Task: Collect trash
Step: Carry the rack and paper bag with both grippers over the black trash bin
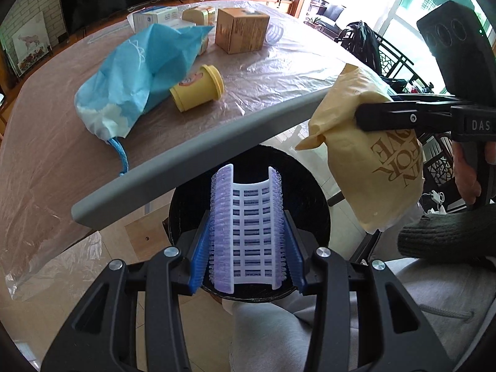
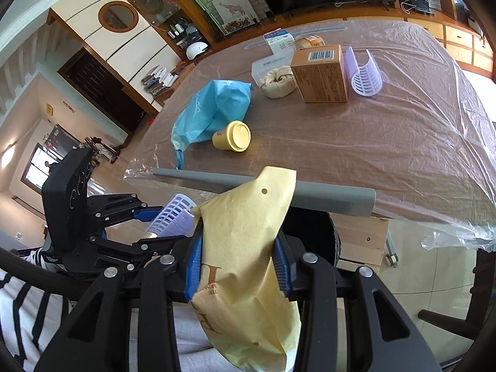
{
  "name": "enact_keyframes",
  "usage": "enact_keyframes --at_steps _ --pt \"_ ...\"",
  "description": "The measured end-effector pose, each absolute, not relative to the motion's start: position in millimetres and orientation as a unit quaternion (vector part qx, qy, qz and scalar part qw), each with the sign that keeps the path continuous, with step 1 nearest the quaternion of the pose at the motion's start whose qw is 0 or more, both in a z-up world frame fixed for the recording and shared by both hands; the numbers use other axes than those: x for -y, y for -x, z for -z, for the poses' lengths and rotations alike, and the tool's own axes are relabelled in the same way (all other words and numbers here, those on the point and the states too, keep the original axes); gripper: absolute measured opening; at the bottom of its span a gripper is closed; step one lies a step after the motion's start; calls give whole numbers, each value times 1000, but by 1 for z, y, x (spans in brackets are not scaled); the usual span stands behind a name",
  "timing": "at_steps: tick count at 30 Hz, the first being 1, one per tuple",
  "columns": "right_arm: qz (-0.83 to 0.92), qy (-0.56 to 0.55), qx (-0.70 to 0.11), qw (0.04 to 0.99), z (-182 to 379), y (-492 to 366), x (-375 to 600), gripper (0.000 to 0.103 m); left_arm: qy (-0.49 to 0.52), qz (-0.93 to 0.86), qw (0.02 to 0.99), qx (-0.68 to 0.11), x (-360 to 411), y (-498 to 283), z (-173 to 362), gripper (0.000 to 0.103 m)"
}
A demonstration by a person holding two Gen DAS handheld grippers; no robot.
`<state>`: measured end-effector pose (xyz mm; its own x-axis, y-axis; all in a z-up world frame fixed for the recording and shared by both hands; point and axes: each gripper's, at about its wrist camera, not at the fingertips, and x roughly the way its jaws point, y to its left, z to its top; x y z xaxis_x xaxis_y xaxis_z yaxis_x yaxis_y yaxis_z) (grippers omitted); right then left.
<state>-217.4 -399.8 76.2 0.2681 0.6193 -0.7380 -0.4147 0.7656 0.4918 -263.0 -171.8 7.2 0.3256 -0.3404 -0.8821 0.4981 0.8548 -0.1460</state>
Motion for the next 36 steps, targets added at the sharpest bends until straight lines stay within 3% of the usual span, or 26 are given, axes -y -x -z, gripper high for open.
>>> enact_keyframes --at_steps 36 --pt "-297 -56 -529 793 -36 220 367 38 -96 244 801 -538 174 254 34 44"
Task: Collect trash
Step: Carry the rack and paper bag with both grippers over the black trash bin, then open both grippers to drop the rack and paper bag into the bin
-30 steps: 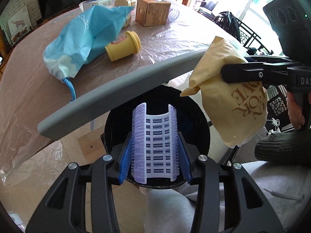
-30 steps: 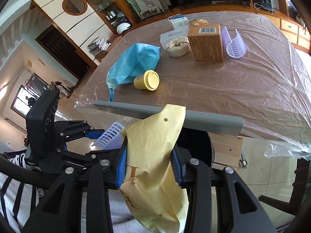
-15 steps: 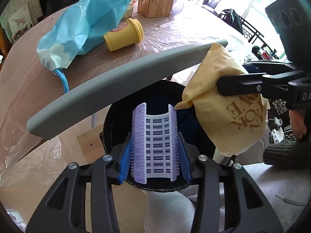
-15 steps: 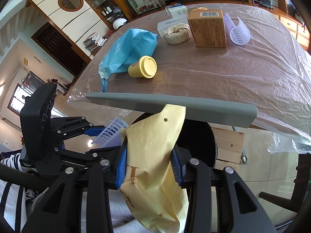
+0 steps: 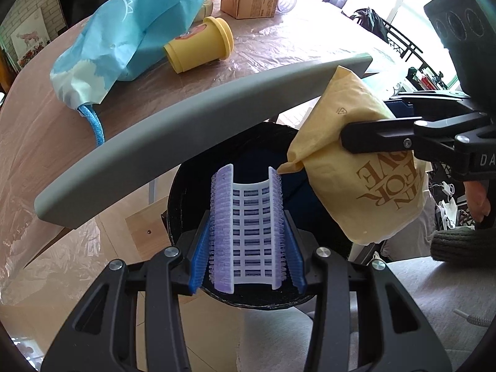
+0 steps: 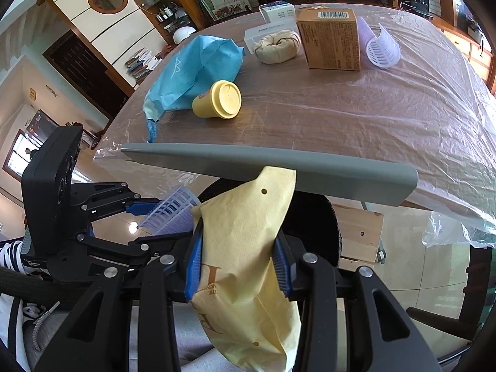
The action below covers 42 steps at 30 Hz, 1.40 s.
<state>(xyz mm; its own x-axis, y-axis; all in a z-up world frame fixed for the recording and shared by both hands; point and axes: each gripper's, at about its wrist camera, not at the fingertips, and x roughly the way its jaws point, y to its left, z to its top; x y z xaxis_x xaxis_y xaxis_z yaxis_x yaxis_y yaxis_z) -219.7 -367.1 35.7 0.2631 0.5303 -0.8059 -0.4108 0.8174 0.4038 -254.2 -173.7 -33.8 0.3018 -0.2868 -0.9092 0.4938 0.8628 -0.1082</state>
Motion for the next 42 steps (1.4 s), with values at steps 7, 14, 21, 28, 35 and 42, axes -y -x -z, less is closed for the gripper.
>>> enact_keyframes --at_steps 7,14,21,28,35,42 --pt "-294 -49 -531 793 -34 221 362 38 -102 245 800 -539 174 254 37 44" --pt "-292 -48 -532 794 -34 223 359 38 -103 245 799 -539 175 254 38 44" --pt "-289 -44 -532 795 -34 222 356 38 -105 247 800 -537 176 253 38 44" --pt "-288 -39 -530 797 -35 221 356 41 -103 260 799 -532 177 252 37 47" --pt "-268 -37 -523 808 -44 222 367 66 -112 242 810 -522 176 253 27 83" --pt "-256 -32 -507 822 -63 227 381 72 -107 240 815 -516 169 258 11 83"
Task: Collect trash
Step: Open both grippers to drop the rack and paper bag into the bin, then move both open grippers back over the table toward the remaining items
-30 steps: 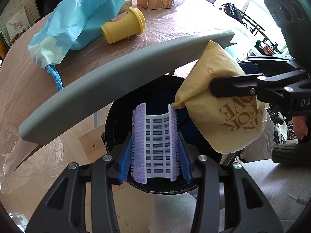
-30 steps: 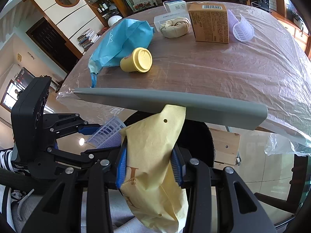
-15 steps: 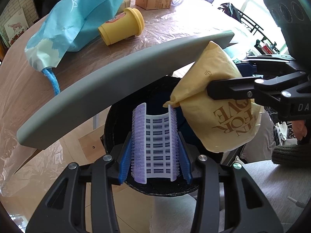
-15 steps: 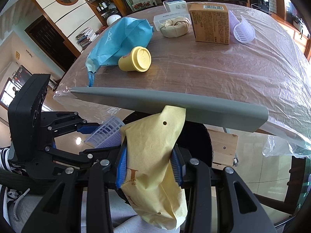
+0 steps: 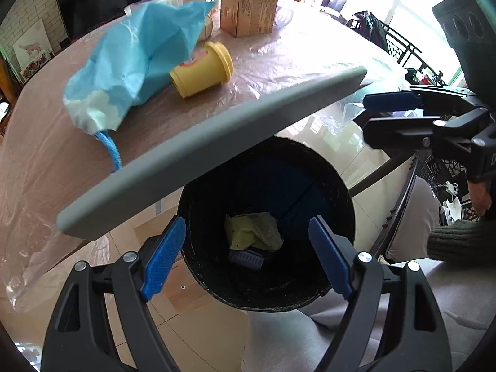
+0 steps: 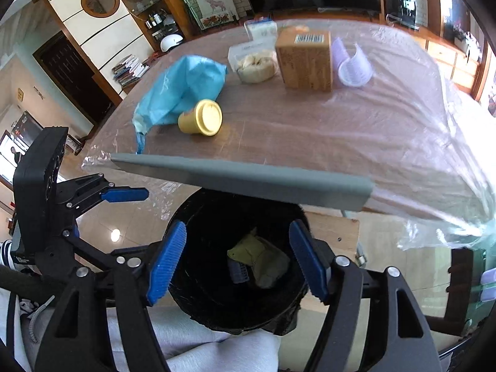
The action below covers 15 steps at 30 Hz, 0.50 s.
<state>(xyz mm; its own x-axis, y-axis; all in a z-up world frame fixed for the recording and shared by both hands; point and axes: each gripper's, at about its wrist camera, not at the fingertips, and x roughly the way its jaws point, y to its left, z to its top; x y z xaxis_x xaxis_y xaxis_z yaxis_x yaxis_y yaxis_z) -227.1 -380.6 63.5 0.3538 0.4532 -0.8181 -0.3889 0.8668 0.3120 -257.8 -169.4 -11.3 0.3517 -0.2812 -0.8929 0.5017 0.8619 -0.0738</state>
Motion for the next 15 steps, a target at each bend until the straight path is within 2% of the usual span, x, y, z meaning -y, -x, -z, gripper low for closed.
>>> enact_keyframes --at_steps 3,5,7,8,9,12,15 --pt "-247 -8 -482 840 -83 232 383 77 -101 238 822 -507 165 259 -5 83" --pt "-236 9 -452 860 -101 233 386 89 -96 240 833 -490 161 261 -24 83" --pt "-218 17 -409 886 -121 233 390 99 -93 230 850 -465 158 261 -43 93" --pt "-209 17 -379 901 -133 233 391 99 -91 221 860 -451 158 260 -52 99" --pt "-204 16 -356 912 -141 233 393 99 -86 206 876 -428 155 258 -63 101" --pt "-180 4 -306 935 -161 219 394 99 -60 169 903 -390 144 240 -83 101" --pt "-163 -34 -311 936 -166 193 396 99 -23 155 902 -403 137 216 -84 101"
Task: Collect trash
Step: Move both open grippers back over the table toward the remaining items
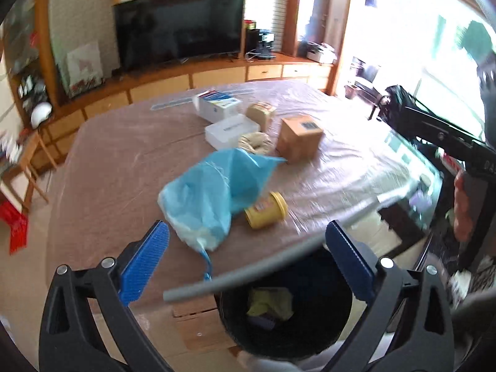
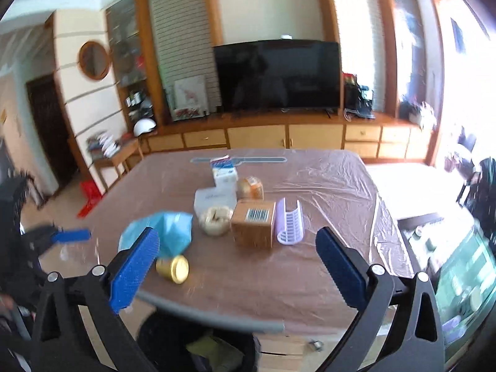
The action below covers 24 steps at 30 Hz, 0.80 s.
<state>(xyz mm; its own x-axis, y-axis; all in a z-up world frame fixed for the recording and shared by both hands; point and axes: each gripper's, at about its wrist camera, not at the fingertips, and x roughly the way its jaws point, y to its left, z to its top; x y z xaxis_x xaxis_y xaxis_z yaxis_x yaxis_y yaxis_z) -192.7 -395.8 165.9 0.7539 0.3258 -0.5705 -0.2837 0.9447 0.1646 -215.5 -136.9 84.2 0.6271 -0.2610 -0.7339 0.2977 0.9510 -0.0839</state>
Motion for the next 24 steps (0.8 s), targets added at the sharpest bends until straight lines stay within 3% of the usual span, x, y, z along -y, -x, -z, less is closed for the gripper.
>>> enact_keyframes --at_steps 7,16,24 --pt "-150 -83 -382 908 -143 134 396 99 -2 130 887 -442 125 177 -59 101" --pt "-135 -73 -439 885 -108 94 372 99 -115 251 844 -460 132 131 -53 101" --pt "-104 -60 -461 879 -89 69 357 97 -146 319 785 -511 141 95 -29 101"
